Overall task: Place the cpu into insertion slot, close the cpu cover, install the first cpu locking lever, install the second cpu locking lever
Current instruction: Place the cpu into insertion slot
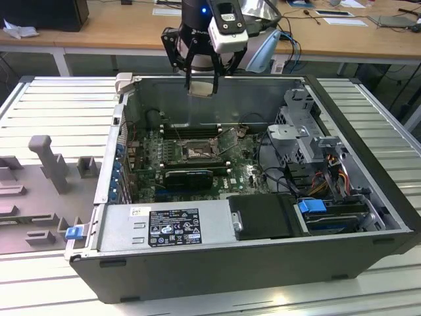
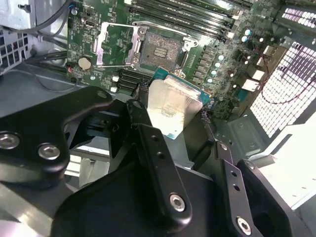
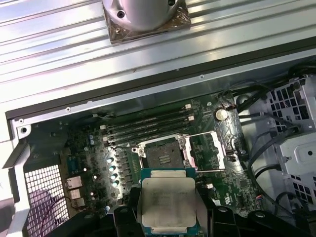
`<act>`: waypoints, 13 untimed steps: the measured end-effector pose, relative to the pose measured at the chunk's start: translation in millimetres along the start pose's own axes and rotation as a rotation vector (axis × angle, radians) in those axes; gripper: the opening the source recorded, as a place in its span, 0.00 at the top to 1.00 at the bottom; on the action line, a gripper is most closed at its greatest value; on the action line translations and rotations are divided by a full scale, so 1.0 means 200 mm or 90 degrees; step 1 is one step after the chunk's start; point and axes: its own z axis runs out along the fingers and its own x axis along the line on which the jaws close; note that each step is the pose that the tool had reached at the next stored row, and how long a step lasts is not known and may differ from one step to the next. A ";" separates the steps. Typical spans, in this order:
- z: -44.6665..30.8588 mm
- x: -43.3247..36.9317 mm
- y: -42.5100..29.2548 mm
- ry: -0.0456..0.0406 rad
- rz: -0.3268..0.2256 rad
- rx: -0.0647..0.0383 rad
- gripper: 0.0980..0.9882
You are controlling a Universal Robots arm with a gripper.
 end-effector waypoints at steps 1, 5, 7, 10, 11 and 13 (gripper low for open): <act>0.000 0.000 0.000 -0.0003 0.004 0.000 0.52; 0.000 0.000 0.000 -0.0016 0.018 0.000 0.52; 0.000 0.000 0.000 -0.0025 0.029 -0.001 0.52; 0.000 0.000 0.000 -0.0038 0.043 -0.001 0.52; 0.000 0.000 0.000 -0.0041 0.047 -0.001 0.52; 0.000 0.000 0.000 -0.0049 0.055 -0.001 0.52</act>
